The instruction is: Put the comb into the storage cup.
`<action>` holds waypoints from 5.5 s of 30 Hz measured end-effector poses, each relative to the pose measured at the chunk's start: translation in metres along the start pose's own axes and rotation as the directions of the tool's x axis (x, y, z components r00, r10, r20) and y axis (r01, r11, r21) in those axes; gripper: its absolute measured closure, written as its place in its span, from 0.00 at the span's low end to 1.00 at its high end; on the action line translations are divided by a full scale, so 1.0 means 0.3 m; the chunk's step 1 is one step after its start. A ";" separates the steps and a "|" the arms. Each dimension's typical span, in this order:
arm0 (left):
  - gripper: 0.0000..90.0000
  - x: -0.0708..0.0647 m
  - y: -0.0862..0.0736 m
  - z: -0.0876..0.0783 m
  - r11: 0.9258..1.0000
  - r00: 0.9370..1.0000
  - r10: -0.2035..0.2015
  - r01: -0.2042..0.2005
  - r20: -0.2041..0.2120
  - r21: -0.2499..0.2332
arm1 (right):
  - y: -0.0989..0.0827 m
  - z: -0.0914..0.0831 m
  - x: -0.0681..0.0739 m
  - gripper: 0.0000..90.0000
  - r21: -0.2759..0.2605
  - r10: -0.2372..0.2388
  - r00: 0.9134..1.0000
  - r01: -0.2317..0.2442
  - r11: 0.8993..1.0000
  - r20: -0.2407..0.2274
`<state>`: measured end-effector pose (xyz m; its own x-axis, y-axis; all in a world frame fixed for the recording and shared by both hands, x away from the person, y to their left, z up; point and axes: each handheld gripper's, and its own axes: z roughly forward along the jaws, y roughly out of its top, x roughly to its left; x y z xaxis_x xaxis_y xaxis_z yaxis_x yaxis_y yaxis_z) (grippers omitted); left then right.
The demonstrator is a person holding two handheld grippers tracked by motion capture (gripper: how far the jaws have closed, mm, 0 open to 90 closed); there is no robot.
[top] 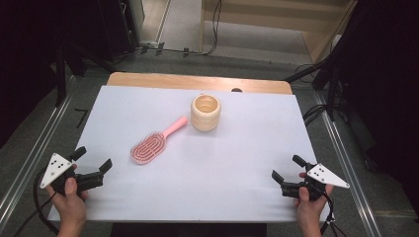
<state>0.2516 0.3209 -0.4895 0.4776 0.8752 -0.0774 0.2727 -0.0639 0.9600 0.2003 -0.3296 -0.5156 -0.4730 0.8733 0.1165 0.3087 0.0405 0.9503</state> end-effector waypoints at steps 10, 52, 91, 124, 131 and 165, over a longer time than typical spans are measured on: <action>0.26 -0.039 0.075 -0.002 1.000 0.997 -0.021 0.021 0.071 -0.001 | 0.000 0.004 0.006 0.00 0.006 -0.012 1.000 0.012 1.000 0.001; 1.00 -0.171 0.312 0.574 0.930 0.954 -0.033 -0.080 0.298 0.359 | 0.001 0.016 0.018 0.00 0.029 -0.044 0.998 0.045 0.999 -0.039; 1.00 -0.242 0.270 0.832 0.791 0.979 -0.027 -0.103 0.203 0.603 | 0.002 0.023 0.014 0.00 0.035 -0.049 0.997 0.051 0.998 -0.054; 1.00 -0.284 0.250 0.822 0.736 0.936 0.002 -0.241 0.353 0.633 | 0.001 0.024 0.015 0.00 0.037 -0.049 0.998 0.051 0.998 -0.050; 1.00 -0.308 0.255 0.811 0.730 0.928 -0.003 -0.252 0.372 0.635 | 0.001 0.026 0.016 0.00 0.041 -0.048 0.998 0.050 0.998 -0.047; 1.00 -0.432 0.232 0.715 0.726 0.884 0.042 -0.347 0.466 0.593 | 0.001 0.028 0.019 0.00 0.043 -0.057 0.997 0.059 0.997 -0.052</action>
<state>0.3880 0.1002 -0.4705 0.8228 0.5471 -0.1536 0.5276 -0.6351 0.5642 0.2046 -0.3204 -0.5171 -0.5321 0.8432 0.0768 0.3151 0.1130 0.9423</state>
